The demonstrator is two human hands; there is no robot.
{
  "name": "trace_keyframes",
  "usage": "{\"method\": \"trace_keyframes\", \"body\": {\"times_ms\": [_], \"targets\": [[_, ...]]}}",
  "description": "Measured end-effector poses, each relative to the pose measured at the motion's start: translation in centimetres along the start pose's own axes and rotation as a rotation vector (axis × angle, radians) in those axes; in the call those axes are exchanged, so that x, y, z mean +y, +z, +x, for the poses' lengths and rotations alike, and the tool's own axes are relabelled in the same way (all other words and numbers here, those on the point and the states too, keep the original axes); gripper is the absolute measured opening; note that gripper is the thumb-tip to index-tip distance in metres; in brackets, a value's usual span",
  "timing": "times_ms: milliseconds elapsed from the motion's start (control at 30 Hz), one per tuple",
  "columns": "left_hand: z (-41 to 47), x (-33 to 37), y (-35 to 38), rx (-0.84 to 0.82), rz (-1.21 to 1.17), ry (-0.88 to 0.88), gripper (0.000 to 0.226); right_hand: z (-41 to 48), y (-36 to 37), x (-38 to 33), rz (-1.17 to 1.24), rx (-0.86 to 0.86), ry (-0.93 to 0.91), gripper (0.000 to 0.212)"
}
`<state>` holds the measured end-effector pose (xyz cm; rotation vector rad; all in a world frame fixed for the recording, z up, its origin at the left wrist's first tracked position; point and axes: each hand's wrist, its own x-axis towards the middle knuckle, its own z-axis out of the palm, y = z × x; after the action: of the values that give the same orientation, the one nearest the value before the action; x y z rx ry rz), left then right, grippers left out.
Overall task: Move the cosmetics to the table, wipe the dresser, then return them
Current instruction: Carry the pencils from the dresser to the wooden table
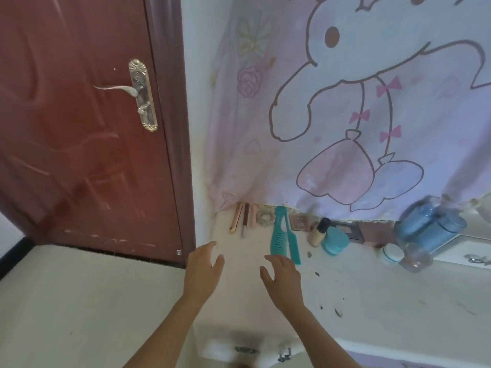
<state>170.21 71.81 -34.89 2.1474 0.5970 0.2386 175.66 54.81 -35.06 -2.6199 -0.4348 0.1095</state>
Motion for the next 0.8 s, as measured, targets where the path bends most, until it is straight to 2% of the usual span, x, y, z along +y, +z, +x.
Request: {"method": "trace_keyframes", "body": {"times_ms": [200, 333, 467, 633, 700, 767, 800], "targets": [[4.2, 2.2, 5.2, 0.046, 0.242, -0.024, 0.045, 6.1, -0.3, 3.9, 0.045, -0.069, -0.038, 0.035], [6.2, 1.6, 7.1, -0.085, 0.484, -0.067, 0.051, 9.7, 0.3, 4.8, -0.026, -0.202, -0.071, 0.046], [9.0, 1.5, 8.0, -0.135, 0.552, -0.078, 0.058, 12.8, 0.9, 4.7, -0.05, -0.275, -0.091, 0.059], [12.5, 1.9, 9.8, -0.201, 0.632, -0.068, 0.061, 16.5, 2.3, 4.0, -0.059, -0.322, -0.074, 0.059], [13.9, 2.0, 10.1, -0.175, 0.645, -0.051, 0.065, 17.8, 2.8, 3.4, -0.062, -0.352, -0.046, 0.069], [15.0, 1.7, 10.4, -0.149, 0.683, 0.021, 0.072, 19.1, 3.2, 3.0, -0.045, -0.336, 0.003, 0.092], [15.3, 1.5, 10.6, -0.123, 0.705, 0.052, 0.073, 19.7, 3.3, 2.8, -0.043, -0.337, 0.028, 0.094]]}}
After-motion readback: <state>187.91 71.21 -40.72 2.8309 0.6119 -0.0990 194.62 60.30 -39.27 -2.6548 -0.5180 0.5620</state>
